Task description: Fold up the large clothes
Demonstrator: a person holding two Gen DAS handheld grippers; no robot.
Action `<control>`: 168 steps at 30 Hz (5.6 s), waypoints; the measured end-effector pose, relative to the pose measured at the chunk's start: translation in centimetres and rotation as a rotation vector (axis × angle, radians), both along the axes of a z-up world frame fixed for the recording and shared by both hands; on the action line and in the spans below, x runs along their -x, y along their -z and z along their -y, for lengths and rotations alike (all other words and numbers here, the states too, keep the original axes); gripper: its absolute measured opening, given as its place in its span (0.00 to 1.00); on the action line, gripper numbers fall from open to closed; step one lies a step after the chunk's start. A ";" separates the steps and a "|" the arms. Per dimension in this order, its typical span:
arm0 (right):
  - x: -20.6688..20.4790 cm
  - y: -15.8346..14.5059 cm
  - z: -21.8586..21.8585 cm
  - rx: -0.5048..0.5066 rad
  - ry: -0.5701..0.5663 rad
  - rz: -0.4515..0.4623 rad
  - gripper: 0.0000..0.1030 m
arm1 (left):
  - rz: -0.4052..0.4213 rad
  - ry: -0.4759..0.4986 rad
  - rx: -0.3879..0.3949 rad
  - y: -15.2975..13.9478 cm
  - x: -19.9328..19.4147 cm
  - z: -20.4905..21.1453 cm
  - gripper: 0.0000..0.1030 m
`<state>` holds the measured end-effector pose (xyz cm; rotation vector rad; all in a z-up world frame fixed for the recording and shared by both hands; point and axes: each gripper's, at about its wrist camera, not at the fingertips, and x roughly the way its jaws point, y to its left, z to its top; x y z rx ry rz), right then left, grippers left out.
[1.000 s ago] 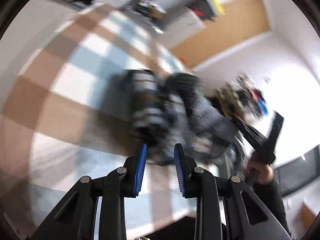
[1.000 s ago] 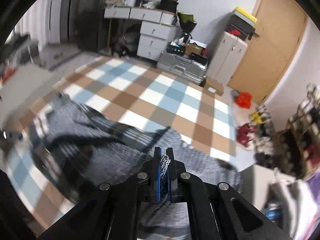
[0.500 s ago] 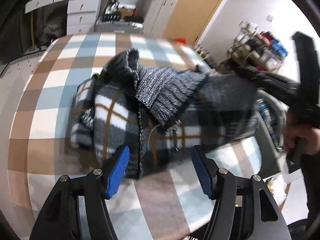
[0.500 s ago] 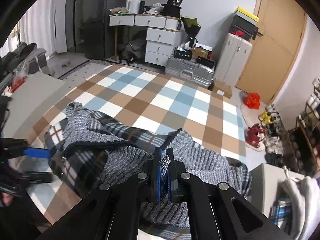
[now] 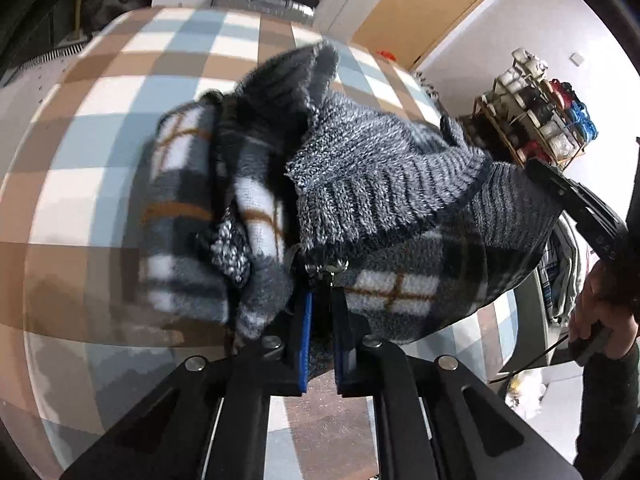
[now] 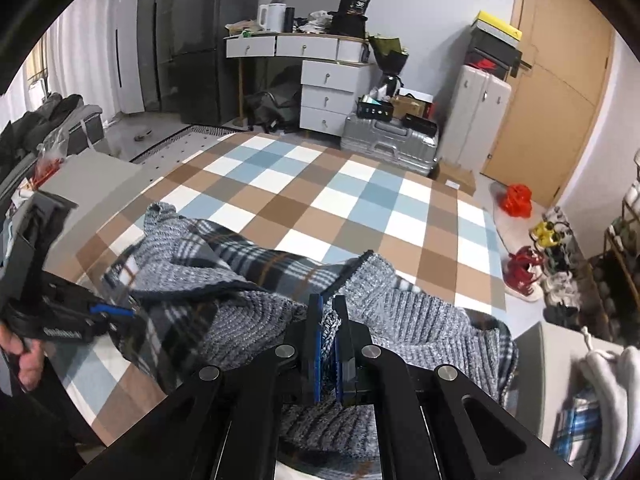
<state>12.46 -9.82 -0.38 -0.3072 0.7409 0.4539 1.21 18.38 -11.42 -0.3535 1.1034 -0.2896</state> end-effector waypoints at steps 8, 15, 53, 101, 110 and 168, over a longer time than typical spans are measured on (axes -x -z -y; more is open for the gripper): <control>0.2 -0.1 0.4 0.017 0.015 0.026 0.04 | 0.057 -0.029 -0.010 -1.1 2.4 -1.2 0.00; 0.2 -0.5 0.0 0.021 0.027 0.047 0.04 | 0.095 -0.023 0.103 -2.4 3.7 -1.7 0.00; 4.6 12.9 13.2 -1.084 0.361 -0.631 1.00 | -0.118 -0.420 0.322 2.8 1.0 -0.3 0.85; 3.4 9.7 13.7 -1.090 0.401 -0.296 0.29 | -0.067 -0.220 0.278 0.1 6.7 0.3 0.66; 3.7 9.8 13.9 -1.090 0.401 -0.294 0.30 | -0.090 -0.318 0.298 3.1 2.6 2.1 0.66; 2.8 10.9 13.8 -1.112 0.524 -0.402 0.30 | -0.036 -0.080 0.401 -0.6 2.6 -4.7 0.10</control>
